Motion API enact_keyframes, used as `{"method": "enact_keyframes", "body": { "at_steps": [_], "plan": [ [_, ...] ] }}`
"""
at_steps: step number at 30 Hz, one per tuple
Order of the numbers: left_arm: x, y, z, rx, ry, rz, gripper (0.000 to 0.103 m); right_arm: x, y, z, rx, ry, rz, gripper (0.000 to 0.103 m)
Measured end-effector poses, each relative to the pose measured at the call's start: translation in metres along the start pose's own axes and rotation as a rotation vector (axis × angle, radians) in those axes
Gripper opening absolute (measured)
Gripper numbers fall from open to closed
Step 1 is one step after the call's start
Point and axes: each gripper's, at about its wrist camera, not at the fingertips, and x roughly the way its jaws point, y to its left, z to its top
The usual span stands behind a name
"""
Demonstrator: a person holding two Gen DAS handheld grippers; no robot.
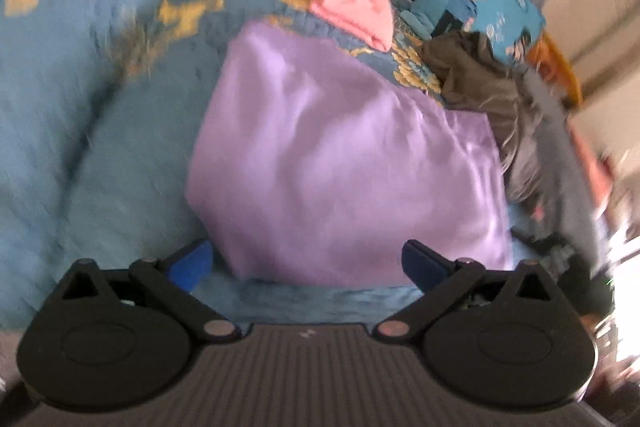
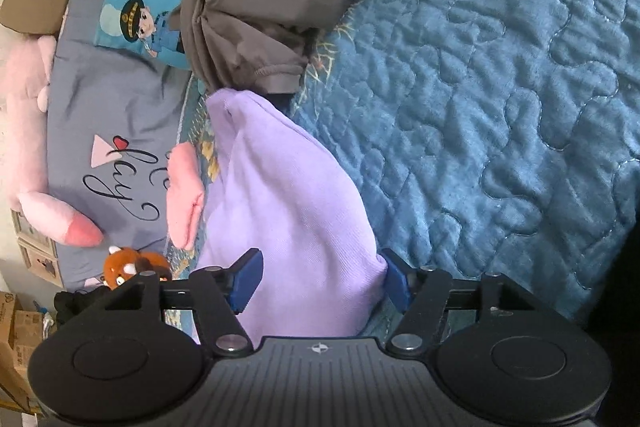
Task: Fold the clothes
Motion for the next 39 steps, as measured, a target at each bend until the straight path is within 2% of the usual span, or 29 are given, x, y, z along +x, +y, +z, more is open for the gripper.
{"method": "enact_keyframes", "body": {
  "at_steps": [6,12,15,17,18,19,20,21,22,23,27,31,34,39],
  "plan": [
    [0.029,0.041,-0.008,-0.294,0.056,-0.084,0.091,0.005,-0.001,0.0,0.001,0.004,-0.001,0.064],
    [0.039,0.058,-0.01,-0.42,-0.006,-0.147,0.089,0.005,-0.002,-0.001,-0.003,0.005,0.002,0.064],
    [0.04,0.068,-0.011,-0.49,-0.053,-0.191,0.076,0.003,-0.004,-0.002,0.01,0.001,0.011,0.064],
    [0.041,0.07,-0.013,-0.504,-0.059,-0.186,0.057,0.003,-0.006,-0.002,0.023,-0.006,0.015,0.063],
    [0.042,0.071,-0.013,-0.511,-0.062,-0.183,0.051,0.002,-0.007,-0.003,0.029,-0.009,0.017,0.062],
    [0.042,0.072,-0.014,-0.519,-0.065,-0.18,0.043,0.002,-0.007,-0.003,0.035,-0.013,0.015,0.057],
    [0.043,0.073,-0.014,-0.526,-0.067,-0.177,0.039,0.002,-0.008,-0.004,0.04,-0.016,0.012,0.047],
    [0.044,0.074,-0.015,-0.533,-0.07,-0.174,0.037,0.001,-0.009,-0.004,0.042,-0.02,-0.003,0.04],
    [0.044,0.075,-0.015,-0.54,-0.073,-0.172,0.034,0.001,-0.011,-0.005,0.043,-0.023,-0.018,0.029],
    [0.045,0.076,-0.016,-0.547,-0.076,-0.169,0.033,0.0,-0.012,-0.005,0.048,-0.027,-0.017,0.026],
    [0.039,0.064,-0.016,-0.484,-0.106,-0.119,0.031,-0.007,-0.003,-0.007,0.004,-0.057,-0.016,0.019],
    [0.022,0.037,-0.012,-0.291,-0.159,-0.02,0.029,-0.012,0.033,-0.016,-0.176,-0.108,-0.067,0.016],
    [0.02,0.018,-0.01,-0.157,-0.161,0.055,0.029,-0.009,0.071,-0.023,-0.324,-0.137,-0.085,0.016],
    [0.022,0.023,-0.01,-0.173,-0.143,0.053,0.029,0.016,0.15,-0.048,-0.606,-0.11,-0.037,0.015]
  ]
}}
